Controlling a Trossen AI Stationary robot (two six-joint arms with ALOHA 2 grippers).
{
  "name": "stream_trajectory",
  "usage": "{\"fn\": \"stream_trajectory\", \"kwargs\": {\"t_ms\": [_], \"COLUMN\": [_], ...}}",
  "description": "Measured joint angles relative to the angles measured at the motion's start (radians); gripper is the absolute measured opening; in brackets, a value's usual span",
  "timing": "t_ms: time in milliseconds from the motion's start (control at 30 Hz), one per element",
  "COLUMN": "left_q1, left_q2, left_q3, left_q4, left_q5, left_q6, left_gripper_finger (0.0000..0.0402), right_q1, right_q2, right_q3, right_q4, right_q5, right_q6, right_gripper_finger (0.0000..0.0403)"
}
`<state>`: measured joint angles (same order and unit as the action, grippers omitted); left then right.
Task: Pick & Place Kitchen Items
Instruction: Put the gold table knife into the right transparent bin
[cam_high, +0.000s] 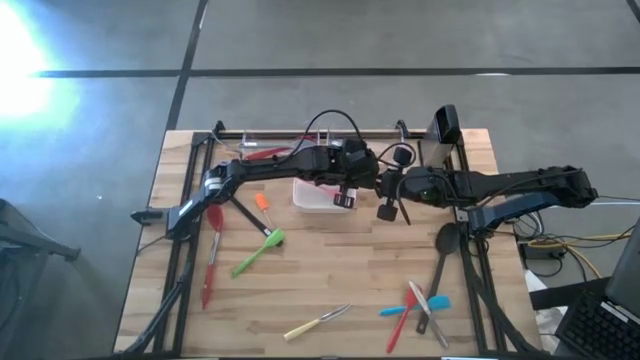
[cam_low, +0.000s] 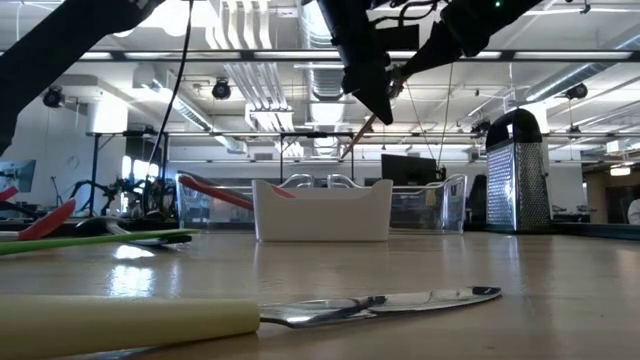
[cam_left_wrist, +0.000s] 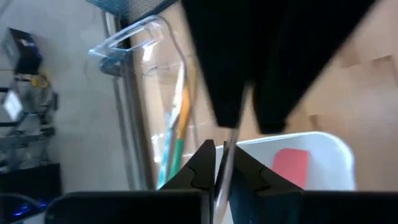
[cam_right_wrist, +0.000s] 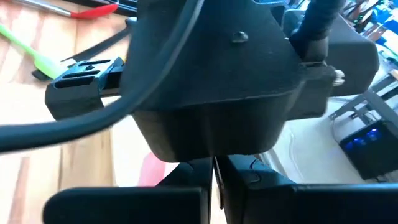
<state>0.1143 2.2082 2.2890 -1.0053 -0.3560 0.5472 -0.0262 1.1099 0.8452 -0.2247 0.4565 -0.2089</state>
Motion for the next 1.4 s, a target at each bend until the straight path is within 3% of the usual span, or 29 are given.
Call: {"fn": "stream_trajectory", "kwargs": {"t_ms": [167,500,700,1033,1200,1400], "left_q1": [0.012,0.073,0.077,0.078,0.067,0.052], "left_q2": [0.000,-0.001,-0.051,-0.255,-0.397,-0.590], "left_q3": [-0.001,-0.002,-0.003,-0.024,-0.138,-0.407], "left_q4": [0.064,0.110,0.057,0.012,0.044,0.204], "left_q5": [-0.113,-0.116,-0.085,0.031,0.037,0.038], "left_q6": [0.068,0.037,-0.039,-0.234,-0.303,-0.334], "left_gripper_finger": [0.0057,0.0078,0.0079,0.0080,0.0080,0.0080], "right_q1": [-0.096,-0.323,-0.415,-0.493,-0.519,-0.548], "right_q2": [0.000,0.015,0.049,0.161,0.252,0.330], "right_q3": [0.000,-0.010,-0.042,-0.068,-0.068,-0.068], "right_q4": [0.022,0.097,0.157,0.341,0.429,0.576], "right_q5": [-0.006,-0.221,-0.267,-0.391,-0.446,-0.494], "right_q6": [-0.003,-0.003,-0.007,-0.002,-0.005,-0.005], "right_gripper_finger": [0.0007,0.0007,0.0007,0.0007,0.0007,0.0007]}}
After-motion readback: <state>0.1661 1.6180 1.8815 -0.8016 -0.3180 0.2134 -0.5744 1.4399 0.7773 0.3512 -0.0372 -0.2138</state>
